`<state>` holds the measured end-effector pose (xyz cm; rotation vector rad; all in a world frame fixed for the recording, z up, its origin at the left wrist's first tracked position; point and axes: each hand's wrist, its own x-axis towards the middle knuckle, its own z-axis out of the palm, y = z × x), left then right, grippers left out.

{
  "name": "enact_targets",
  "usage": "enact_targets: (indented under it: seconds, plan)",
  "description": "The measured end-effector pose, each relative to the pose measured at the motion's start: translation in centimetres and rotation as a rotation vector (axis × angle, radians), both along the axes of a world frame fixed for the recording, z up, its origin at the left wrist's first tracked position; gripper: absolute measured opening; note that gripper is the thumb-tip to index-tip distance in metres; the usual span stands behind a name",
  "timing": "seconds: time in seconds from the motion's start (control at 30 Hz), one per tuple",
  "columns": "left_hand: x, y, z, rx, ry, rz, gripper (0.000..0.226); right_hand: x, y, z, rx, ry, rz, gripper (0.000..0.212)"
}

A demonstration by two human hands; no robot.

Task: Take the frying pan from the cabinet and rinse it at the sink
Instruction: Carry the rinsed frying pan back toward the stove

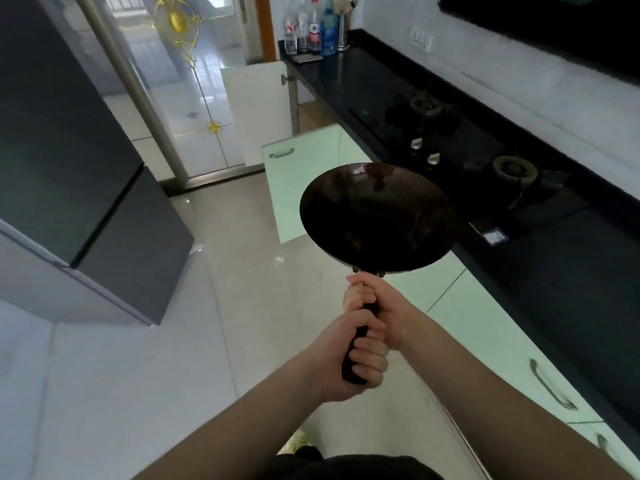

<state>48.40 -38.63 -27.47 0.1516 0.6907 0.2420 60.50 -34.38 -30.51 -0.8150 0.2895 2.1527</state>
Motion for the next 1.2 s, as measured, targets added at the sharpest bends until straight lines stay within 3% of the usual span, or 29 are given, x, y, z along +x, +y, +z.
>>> enact_targets:
  seconds: [0.27, 0.6, 1.2]
  plan:
    - [-7.1, 6.8, 0.1, 0.003, -0.018, 0.058, 0.029, -7.5, 7.4, 0.9, 0.009, -0.03, 0.075, 0.041]
    - [-10.5, 14.7, -0.7, 0.007, -0.048, 0.137, 0.031, -11.3, 16.0, 0.7, 0.02, -0.029, 0.162, 0.045]
    - [-5.7, 38.3, -0.4, 0.006, 0.056, 0.09, 0.032, -6.2, 39.2, -0.3, -0.018, 0.03, 0.131, 0.043]
